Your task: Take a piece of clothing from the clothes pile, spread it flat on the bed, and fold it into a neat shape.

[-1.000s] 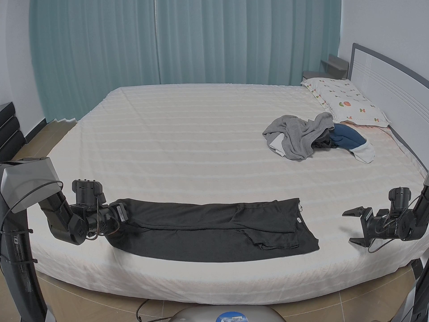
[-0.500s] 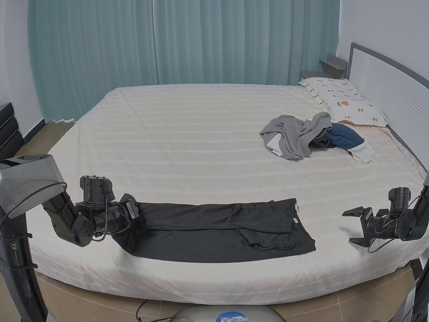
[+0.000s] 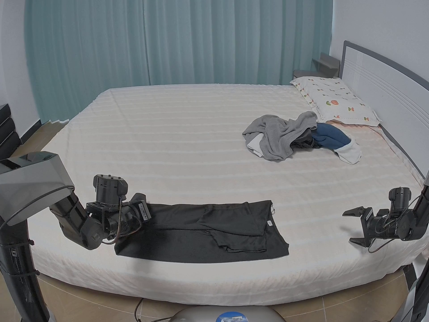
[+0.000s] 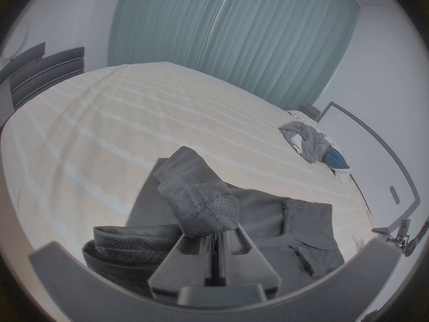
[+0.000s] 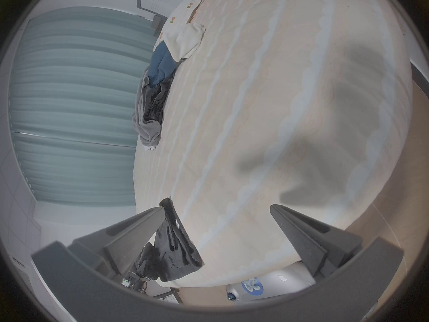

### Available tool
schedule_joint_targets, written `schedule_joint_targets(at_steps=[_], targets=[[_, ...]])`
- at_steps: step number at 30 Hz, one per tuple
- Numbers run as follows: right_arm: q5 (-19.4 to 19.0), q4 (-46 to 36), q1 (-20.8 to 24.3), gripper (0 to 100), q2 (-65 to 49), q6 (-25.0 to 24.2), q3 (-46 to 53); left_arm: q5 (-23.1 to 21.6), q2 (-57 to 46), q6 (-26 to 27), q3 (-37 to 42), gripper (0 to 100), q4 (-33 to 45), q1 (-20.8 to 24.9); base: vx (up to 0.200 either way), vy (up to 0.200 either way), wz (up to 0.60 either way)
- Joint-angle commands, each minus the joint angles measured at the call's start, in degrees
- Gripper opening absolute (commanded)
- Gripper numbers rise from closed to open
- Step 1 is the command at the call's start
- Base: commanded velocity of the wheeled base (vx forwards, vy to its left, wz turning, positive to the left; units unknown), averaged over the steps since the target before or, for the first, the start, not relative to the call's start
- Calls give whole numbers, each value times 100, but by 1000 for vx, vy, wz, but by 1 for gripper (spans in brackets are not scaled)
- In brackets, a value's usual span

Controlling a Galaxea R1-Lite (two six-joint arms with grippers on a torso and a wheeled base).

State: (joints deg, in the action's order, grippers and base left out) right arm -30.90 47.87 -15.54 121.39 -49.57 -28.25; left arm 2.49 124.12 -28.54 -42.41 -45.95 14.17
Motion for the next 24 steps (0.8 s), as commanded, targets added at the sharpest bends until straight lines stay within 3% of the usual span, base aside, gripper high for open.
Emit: schedule_joint_targets(at_steps=[1,12,22,24], targets=[[-3,3,-1,100,7,0,3,33,-117,-178,-241,0,341,245,0,-200,0],[-3,3,-1,100,7,0,-6,226,-196,-301,-1120,0,1879,851,0,-200,0],[-3,3,-1,100,7,0,-6,314,-117,-495,-1604,0,2283,1238,0,-200,0],[-3,3,-1,100,7,0,-6,367,-73,-548,-1788,0,2318,1299,0,0,0]])
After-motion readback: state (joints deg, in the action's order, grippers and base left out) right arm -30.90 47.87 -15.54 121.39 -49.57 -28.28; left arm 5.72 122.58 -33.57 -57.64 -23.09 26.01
